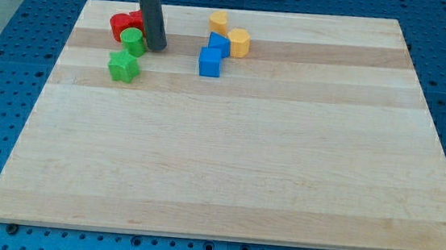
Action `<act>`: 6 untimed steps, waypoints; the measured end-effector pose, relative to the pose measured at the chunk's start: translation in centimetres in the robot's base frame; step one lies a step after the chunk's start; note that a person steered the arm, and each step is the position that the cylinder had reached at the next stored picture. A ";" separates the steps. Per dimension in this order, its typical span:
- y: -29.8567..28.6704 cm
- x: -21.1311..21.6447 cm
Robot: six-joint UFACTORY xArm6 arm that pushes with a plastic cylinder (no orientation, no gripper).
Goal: Push green circle slightly towards left
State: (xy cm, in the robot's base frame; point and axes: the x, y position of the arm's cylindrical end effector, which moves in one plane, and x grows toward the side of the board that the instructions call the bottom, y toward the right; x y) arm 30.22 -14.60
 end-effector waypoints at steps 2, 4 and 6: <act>-0.4 -1.1; -2.2 -0.1; -3.0 5.2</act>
